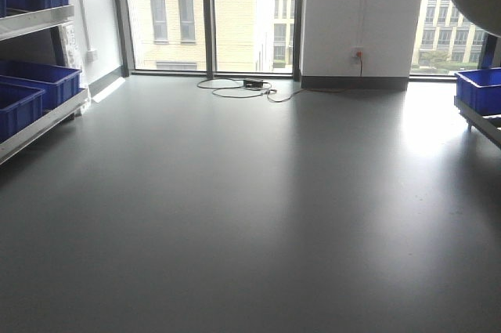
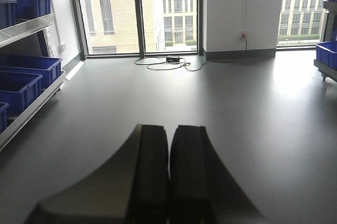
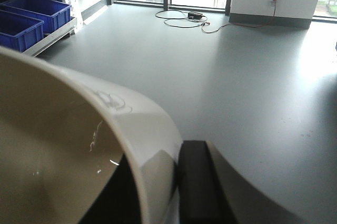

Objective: Move white bin to right shelf second layer
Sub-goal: 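Turn the base toward the roller shelf rack by the windows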

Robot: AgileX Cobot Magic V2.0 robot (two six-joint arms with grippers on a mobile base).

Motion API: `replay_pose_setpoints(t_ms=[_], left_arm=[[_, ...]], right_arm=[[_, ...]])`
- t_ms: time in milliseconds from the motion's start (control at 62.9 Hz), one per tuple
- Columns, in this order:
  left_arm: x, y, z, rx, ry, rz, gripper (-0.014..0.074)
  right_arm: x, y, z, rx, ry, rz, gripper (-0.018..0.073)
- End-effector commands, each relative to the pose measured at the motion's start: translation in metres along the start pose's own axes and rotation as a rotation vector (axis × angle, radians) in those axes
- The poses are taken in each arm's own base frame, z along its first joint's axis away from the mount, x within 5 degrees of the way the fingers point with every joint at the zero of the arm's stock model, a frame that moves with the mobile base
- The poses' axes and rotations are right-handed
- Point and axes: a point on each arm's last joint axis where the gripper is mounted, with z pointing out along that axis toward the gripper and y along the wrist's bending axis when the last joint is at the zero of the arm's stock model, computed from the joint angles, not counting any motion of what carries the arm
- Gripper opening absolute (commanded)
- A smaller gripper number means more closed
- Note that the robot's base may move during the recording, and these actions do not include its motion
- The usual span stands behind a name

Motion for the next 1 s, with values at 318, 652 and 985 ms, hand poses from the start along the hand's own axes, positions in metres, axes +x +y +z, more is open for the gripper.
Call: replay_pose_setpoints(t_ms=[318, 652, 985], left_arm=[[0.0041, 0.0002, 0.0003, -0.004, -0.061, -0.009, 0.0085], [0.0041, 0.0002, 0.0003, -0.004, -0.061, -0.009, 0.0085], [0.0041, 0.0002, 0.0003, -0.004, -0.061, -0.009, 0.0085]], right_arm=[[-0.0194, 0.0010, -0.0034, -0.009, -0.130, -0.007, 0.0057], [-0.0194, 0.0010, -0.0034, -0.009, -0.130, -0.007, 0.0057], [-0.0194, 0.0010, -0.0034, -0.009, -0.130, -0.007, 0.0057]])
